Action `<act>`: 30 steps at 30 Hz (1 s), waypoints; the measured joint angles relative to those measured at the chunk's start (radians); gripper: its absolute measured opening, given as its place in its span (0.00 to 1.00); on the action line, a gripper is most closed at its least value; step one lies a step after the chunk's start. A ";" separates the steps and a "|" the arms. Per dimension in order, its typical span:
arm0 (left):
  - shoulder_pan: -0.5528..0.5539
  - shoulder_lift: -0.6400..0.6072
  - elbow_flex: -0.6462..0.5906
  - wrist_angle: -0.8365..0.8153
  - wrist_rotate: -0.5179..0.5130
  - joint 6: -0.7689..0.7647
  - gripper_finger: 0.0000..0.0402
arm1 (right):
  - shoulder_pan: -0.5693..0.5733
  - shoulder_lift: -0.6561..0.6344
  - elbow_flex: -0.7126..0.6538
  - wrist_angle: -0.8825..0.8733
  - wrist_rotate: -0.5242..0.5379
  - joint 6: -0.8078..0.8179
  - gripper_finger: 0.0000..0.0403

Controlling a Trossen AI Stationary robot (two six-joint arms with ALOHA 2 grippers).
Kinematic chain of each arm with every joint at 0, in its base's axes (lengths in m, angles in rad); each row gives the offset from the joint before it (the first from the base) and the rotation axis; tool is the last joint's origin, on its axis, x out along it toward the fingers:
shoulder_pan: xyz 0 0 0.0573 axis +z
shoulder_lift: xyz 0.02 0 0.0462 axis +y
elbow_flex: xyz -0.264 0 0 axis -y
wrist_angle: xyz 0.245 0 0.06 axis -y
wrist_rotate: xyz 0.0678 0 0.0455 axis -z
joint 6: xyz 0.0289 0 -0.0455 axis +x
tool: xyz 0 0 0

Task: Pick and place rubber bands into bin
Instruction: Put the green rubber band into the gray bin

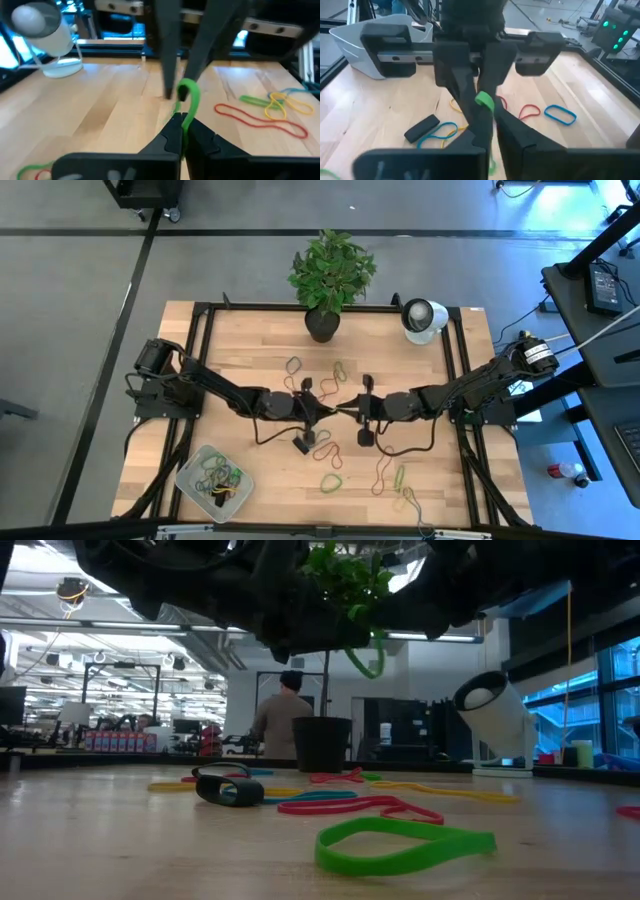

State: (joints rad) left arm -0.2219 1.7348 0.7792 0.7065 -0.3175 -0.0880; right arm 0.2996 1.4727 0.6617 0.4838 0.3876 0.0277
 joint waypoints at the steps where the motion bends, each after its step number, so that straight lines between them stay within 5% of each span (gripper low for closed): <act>1: -0.002 0.000 0.000 0.000 0.001 0.010 0.01 | 0.000 0.000 0.000 -0.009 0.000 0.004 0.11; 7: -0.008 -0.003 0.000 -0.041 -0.002 0.013 0.00 | 0.000 -0.039 0.001 -0.128 0.004 0.027 0.24; 12: -0.013 -0.035 0.013 -0.227 -0.033 -0.024 0.00 | 0.000 -0.111 0.001 -0.291 0.011 0.105 0.30; 19: -0.086 -0.103 0.174 -0.774 -0.171 -0.161 0.00 | 0.003 -0.189 -0.010 -0.584 0.024 0.293 0.29; 30: -0.291 -0.111 0.515 -1.669 -0.038 -0.742 0.00 | 0.063 -0.240 -0.214 -0.501 0.183 0.439 0.23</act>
State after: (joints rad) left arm -0.5125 1.6237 1.2938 -0.9627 -0.3553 -0.8297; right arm 0.3626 1.2324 0.4476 -0.0168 0.5709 0.4671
